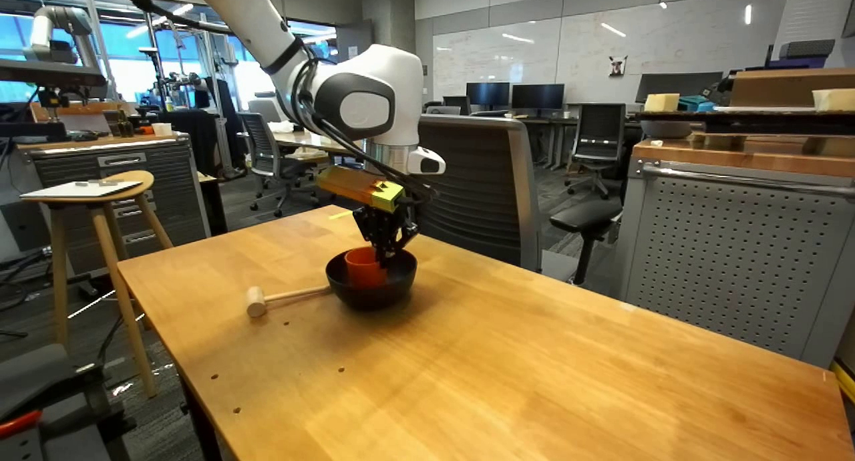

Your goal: Put the orange cup in the black bowl

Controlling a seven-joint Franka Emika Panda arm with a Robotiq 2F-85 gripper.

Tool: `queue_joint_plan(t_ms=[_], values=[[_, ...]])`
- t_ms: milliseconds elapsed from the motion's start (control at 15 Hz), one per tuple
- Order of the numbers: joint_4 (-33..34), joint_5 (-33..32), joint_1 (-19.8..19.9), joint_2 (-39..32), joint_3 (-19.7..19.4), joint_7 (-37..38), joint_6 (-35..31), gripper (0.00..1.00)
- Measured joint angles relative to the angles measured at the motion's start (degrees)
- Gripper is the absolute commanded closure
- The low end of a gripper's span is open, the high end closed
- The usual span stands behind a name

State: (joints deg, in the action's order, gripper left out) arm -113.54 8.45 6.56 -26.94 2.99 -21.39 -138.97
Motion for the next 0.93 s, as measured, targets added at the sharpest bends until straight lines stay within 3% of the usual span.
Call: queue_joint_plan(t_ms=[267, 533, 667, 933], values=[[1.1, 0.0, 1.8, -1.5, 1.1, -3.4, -0.1, 0.36], [-0.4, -0.3, 2.1, 3.2, 2.3, -6.9, 0.0, 0.05], [-3.4, -0.3, 2.1, 8.6, 2.8, -8.8, 0.0, 0.00], [-11.7, -0.2, 2.1, 21.4, 2.2, -13.8, 0.4, 0.00]])
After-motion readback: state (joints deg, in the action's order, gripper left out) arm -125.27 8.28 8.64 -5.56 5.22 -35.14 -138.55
